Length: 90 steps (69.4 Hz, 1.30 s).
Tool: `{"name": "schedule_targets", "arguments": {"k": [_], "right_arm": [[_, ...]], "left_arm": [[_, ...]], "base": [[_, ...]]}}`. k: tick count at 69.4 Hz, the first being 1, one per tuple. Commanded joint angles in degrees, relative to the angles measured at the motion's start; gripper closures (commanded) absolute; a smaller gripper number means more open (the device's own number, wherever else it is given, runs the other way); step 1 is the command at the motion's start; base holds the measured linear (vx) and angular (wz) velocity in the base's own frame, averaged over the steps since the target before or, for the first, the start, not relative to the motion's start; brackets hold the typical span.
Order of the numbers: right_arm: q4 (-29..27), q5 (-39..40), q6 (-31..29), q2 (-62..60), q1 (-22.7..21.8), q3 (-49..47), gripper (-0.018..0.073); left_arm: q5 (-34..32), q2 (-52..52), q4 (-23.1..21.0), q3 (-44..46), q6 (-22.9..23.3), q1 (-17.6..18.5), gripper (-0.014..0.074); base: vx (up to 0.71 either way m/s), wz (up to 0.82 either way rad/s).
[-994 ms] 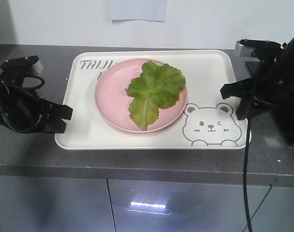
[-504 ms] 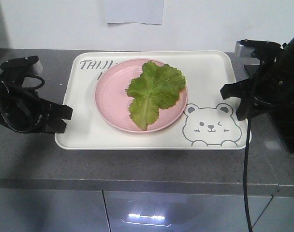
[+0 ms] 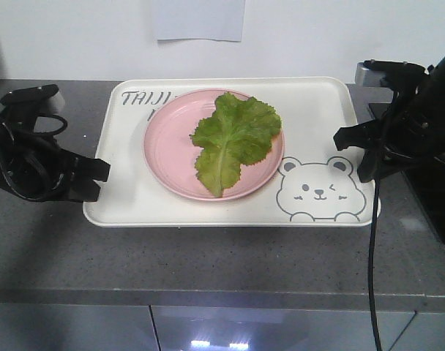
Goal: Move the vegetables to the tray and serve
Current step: 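Drive the base up to the counter edge with the tray held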
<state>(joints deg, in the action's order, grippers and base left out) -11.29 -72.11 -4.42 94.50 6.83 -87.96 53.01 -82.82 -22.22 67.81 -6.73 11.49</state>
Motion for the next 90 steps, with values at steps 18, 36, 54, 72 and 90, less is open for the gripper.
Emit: {"name": "schedule_targets", "arguments": {"k": [18,36,54,72,90], "right_arm": [[-4.46,2.22,-1.60,-2.84,0.44,-1.43,0.0565],[-4.46,2.22,-1.60,-2.84,0.44,-1.43,0.0565],[-4.46,2.22,-1.60,-2.84,0.44,-1.43,0.0565],[-4.46,2.22,-1.60,-2.84,0.44,-1.43,0.0565],[-4.46,1.94,-1.60,-2.84,0.44,-1.43,0.0565]], "left_arm": [[-2.26,2.43,-6.14,1.72,-1.58,0.82,0.0602],[-2.26,2.43,-6.14,1.72,-1.58,0.82,0.0602],[-2.26,2.43,-6.14,1.72,-1.58,0.82,0.0602],[-2.26,2.43,-6.14,1.72,-1.58,0.82,0.0602],[-2.26,2.43,-6.14,1.72,-1.58,0.82,0.0602]], "base": [[0.05,-0.01],[0.04,-0.01],[0.04,0.00],[0.03,0.00],[0.03,0.01]]}}
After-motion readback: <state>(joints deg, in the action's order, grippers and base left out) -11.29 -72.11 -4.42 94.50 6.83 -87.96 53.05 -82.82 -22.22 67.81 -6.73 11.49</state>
